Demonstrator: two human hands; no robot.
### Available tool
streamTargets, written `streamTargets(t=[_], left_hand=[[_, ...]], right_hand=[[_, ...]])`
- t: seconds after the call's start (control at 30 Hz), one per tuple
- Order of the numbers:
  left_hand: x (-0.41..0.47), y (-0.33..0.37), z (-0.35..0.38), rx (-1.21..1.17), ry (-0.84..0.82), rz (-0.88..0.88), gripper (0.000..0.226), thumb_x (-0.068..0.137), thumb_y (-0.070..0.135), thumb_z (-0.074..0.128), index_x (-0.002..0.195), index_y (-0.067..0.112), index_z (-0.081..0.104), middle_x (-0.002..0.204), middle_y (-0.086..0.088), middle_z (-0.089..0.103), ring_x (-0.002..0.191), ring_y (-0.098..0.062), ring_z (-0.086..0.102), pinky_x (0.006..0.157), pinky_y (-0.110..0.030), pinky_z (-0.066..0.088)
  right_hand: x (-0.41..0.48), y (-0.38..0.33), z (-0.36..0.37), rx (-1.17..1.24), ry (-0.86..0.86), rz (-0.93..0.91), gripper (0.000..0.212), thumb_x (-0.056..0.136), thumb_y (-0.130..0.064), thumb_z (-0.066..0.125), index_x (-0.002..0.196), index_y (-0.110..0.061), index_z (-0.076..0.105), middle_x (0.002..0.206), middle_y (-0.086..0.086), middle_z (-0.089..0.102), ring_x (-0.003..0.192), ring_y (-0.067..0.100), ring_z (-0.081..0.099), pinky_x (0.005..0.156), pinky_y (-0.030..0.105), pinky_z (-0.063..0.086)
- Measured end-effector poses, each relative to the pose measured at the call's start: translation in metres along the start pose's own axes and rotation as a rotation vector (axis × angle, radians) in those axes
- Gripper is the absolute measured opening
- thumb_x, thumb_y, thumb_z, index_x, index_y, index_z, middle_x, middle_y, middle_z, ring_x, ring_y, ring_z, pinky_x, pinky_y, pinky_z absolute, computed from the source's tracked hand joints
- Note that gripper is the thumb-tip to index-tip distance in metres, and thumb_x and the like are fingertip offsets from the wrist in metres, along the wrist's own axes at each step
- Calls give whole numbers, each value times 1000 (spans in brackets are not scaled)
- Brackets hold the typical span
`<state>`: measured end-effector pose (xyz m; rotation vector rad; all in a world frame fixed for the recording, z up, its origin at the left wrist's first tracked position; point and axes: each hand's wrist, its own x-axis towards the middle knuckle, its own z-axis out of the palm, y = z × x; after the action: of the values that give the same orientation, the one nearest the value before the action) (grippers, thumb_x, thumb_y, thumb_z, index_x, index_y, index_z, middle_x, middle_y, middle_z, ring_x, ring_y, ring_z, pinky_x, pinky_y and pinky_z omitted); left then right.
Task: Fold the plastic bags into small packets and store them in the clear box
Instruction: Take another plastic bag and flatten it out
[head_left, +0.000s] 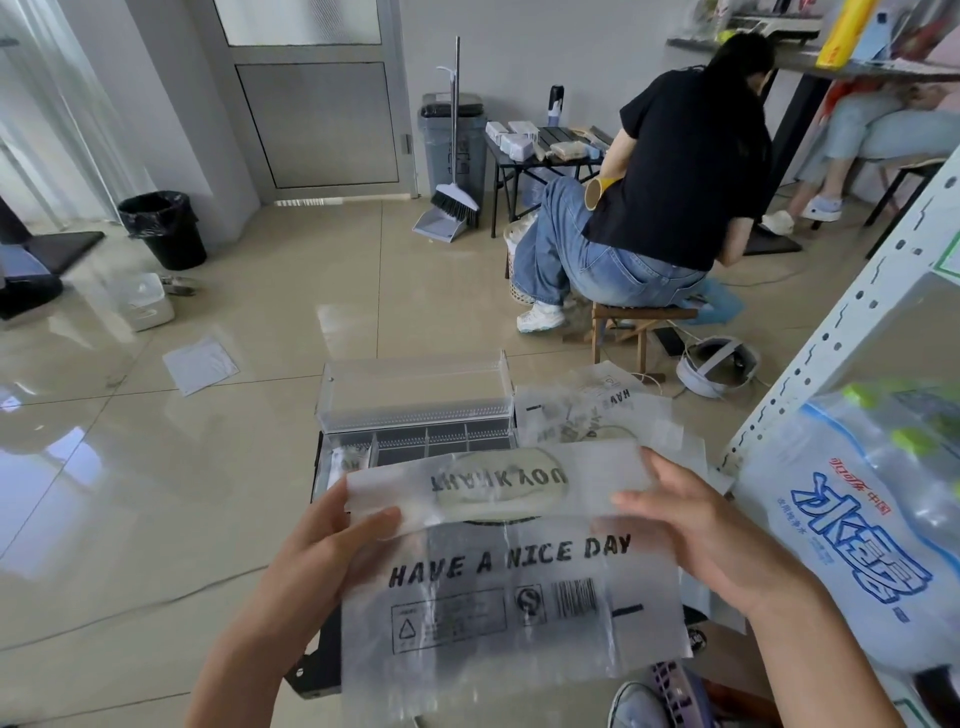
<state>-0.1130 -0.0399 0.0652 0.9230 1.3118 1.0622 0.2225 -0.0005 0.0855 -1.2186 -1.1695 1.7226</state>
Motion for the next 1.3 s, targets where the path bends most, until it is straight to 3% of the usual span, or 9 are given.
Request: streamTargets(t=[0.1,0.23,0.43,0.57,0.73,0.87,1.1,1.2,1.3], left_hand=[[-2,4,1,-67,-64,4,39,87,16,79,124,17,69,114,-26,73,100,-43,74,81,-46,64],[-5,11,4,-73,-110,33,33,91,10,68,124,8,69,106,-27,76,87,-37,76,65,-36,64],[0,6,1,9,-65,51,30,90,14,71,118,3,70,97,-27,77,80,-38,77,63,-37,64],[1,-1,-2,-35,-57,6,30,96,19,71,125,12,67,71,-6,67,63,-16,68,60,-22,55],[4,-4,-10,-115,-45,-66,53,91,-3,66,140,18,62,102,-28,65,89,-18,70,77,-20,61],[2,1,-10,-60,3,-35,63,91,22,77,149,19,52,116,-37,64,104,-34,69,96,-44,55],[-3,8,2,-44,-75,58,22,104,19,53,122,13,64,90,-18,73,68,-23,72,51,-26,56],[-5,12,5,-119,-70,62,25,104,15,51,125,17,65,101,-20,77,75,-27,77,53,-30,61],[-5,15,4,-178,-59,100,30,102,14,53,125,20,71,111,-24,76,92,-35,77,69,-33,65]], right_hand=[[3,4,-3,-54,59,11,42,91,-13,74,131,-11,64,118,21,75,115,38,71,108,61,47],[6,6,0,-138,152,15,25,99,-15,63,118,0,68,102,18,80,108,33,74,91,41,57],[8,7,-3,-153,149,9,35,94,-32,71,116,-6,64,104,11,80,100,18,77,80,24,55],[11,12,-8,-112,161,8,72,77,-59,84,134,-21,62,131,0,71,121,17,68,110,48,49],[14,12,-11,54,206,48,55,89,-28,76,138,-10,59,127,13,72,111,19,73,86,31,58],[7,0,-5,105,214,40,18,99,-7,59,104,-23,68,81,-2,81,72,7,77,69,25,55],[4,-2,0,86,261,-9,19,95,-8,67,103,-25,70,107,8,78,91,13,78,80,31,53],[4,-2,3,44,235,-59,21,97,-12,64,107,-25,77,112,12,78,106,25,73,98,42,53],[7,2,-2,88,236,-79,24,93,-14,68,113,-24,76,114,18,76,107,33,72,95,42,55]])
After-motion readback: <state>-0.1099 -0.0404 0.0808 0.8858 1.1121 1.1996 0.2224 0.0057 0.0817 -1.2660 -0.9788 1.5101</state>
